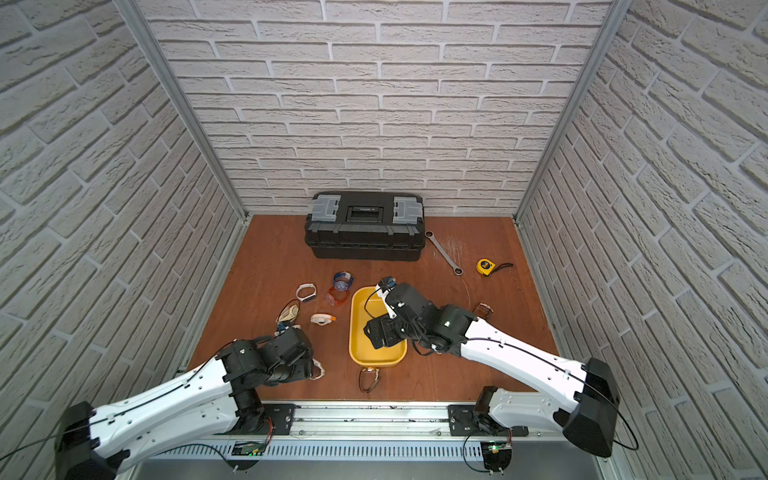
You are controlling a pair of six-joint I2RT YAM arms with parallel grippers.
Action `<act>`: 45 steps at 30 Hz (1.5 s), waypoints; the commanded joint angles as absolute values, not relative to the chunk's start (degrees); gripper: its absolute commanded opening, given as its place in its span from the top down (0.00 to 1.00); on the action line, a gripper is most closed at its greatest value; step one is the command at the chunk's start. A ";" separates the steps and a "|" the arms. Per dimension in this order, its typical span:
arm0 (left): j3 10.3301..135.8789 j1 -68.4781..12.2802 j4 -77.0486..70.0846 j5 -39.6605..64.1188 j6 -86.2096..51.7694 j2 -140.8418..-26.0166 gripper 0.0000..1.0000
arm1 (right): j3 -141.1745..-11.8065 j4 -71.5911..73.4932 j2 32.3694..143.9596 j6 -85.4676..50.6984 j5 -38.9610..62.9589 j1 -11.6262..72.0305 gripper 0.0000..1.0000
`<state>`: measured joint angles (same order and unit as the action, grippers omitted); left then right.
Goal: Put the watch into the storage box
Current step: Place the watch in the storage box, then pick up the watch at the center of the board.
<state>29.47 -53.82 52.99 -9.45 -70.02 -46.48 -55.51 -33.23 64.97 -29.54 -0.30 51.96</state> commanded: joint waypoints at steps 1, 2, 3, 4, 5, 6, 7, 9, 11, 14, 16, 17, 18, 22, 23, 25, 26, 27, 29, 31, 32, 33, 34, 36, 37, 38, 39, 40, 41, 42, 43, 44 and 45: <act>28.10 -54.19 52.22 -11.55 -71.88 -48.03 0.25 | -52.79 -34.21 61.26 -28.91 -1.91 51.94 0.00; 27.77 -54.16 51.31 -11.69 -71.87 -48.88 0.26 | -52.04 -34.10 60.04 -29.04 -2.15 51.90 0.00; 27.38 -54.06 50.40 -11.69 -71.87 -49.47 0.27 | -51.50 -34.10 59.13 -29.09 -2.22 51.93 0.00; 26.96 -53.86 49.34 -11.60 -71.70 -50.24 0.29 | -50.91 -34.18 58.01 -29.26 -2.12 51.93 0.00; 26.62 -53.66 48.47 -11.43 -71.52 -51.17 0.30 | -50.48 -34.26 56.87 -29.32 -1.96 51.94 0.00; 26.55 -53.47 48.03 -11.51 -71.31 -51.87 0.31 | -50.13 -34.35 55.89 -29.27 -1.75 51.94 0.00; 26.59 -53.14 47.96 -11.67 -71.01 -52.89 0.33 | -49.56 -34.28 54.73 -29.18 -1.46 51.88 0.00; 26.81 -52.58 47.87 -12.22 -70.31 -54.37 0.36 | -48.51 -34.19 52.61 -29.01 -1.06 51.90 0.00; 26.47 -51.24 46.70 -11.64 -69.02 -55.32 0.42 | -47.45 -34.28 50.43 -28.86 -1.23 51.94 0.00; 26.17 -49.17 45.02 -10.99 -67.06 -56.75 0.50 | -46.12 -33.89 47.82 -29.01 -1.67 51.90 0.00; 26.11 -47.73 44.24 -10.63 -65.54 -57.79 0.57 | -45.55 -33.47 46.82 -29.09 -1.41 51.90 0.00; 25.95 -46.81 43.57 -9.99 -64.59 -58.53 0.60 | -45.47 -33.49 46.54 -29.13 -1.41 51.90 0.00; 25.88 -46.22 43.06 -9.48 -63.77 -59.02 0.62 | -45.35 -33.53 46.45 -29.18 -1.49 51.94 0.00; 25.84 -44.23 40.70 -8.42 -61.00 -61.50 0.69 | -45.42 -33.73 47.04 -29.01 -1.50 51.94 0.00; 25.93 -43.80 39.97 -8.12 -60.24 -62.13 0.73 | -45.59 -33.83 47.24 -28.88 -1.34 51.94 0.00; 26.14 -43.19 38.97 -7.40 -59.02 -63.62 0.77 | -46.03 -34.10 47.61 -28.67 -1.20 51.94 0.00; 26.35 -43.11 38.58 -7.16 -58.43 -64.33 0.81 | -46.21 -34.23 47.64 -28.57 -1.14 51.89 0.00; 26.50 -43.15 38.29 -6.99 -57.99 -64.78 0.83 | -46.31 -34.28 47.68 -28.48 -1.22 51.90 0.00; 26.95 -43.15 37.55 -6.51 -56.99 -65.66 0.88 | -46.32 -34.29 47.43 -28.37 -1.57 51.91 0.00; 27.65 -43.11 37.78 -5.99 -55.97 -65.90 0.94 | -46.40 -34.34 47.08 -28.34 -1.66 51.93 0.00; 28.39 -43.15 38.62 -5.97 -55.61 -65.68 0.96 | -46.58 -34.56 46.88 -28.39 -1.78 51.91 0.00; 29.16 -43.29 39.96 -5.90 -55.18 -65.18 0.96 | -46.59 -34.75 46.61 -28.38 -1.91 51.93 0.00; 30.07 -43.37 41.62 -5.90 -54.78 -64.07 0.97 | -46.56 -34.84 46.27 -28.48 -2.23 51.94 0.00; 31.97 -43.50 45.10 -5.97 -54.26 -60.87 0.97 | -46.33 -35.07 45.61 -28.61 -2.84 51.93 0.00; 33.35 -43.55 47.17 -6.02 -54.14 -58.97 0.97 | -46.32 -35.47 45.32 -28.70 -3.28 51.94 0.00; 35.06 -43.80 49.51 -6.31 -54.10 -57.27 0.97 | -46.32 -35.81 45.11 -28.85 -3.75 51.94 0.00; 36.73 -44.13 51.19 -6.60 -54.06 -56.05 0.97 | -46.32 -36.10 44.81 -29.04 -4.27 51.94 0.00; 38.94 -44.68 52.72 -6.85 -53.83 -55.13 0.97 | -46.08 -36.12 44.48 -29.28 -4.67 51.90 0.00; 41.25 -45.08 53.60 -6.70 -53.14 -54.95 0.97 | -45.97 -36.04 44.14 -29.38 -5.02 51.93 0.00; 43.17 -45.29 53.99 -6.47 -52.33 -55.57 0.97 | -45.97 -36.04 43.97 -29.42 -5.29 51.94 0.00; 45.95 -45.49 54.14 -6.05 -51.06 -56.86 0.97 | -46.05 -36.04 43.88 -29.51 -5.44 51.90 0.00; 48.67 -45.53 53.94 -5.51 -49.30 -58.99 0.97 | -46.21 -36.04 43.86 -29.55 -5.45 51.92 0.00; 50.93 -45.43 53.36 -4.89 -47.81 -61.14 0.98 | -46.32 -36.04 43.87 -29.61 -5.45 51.94 0.00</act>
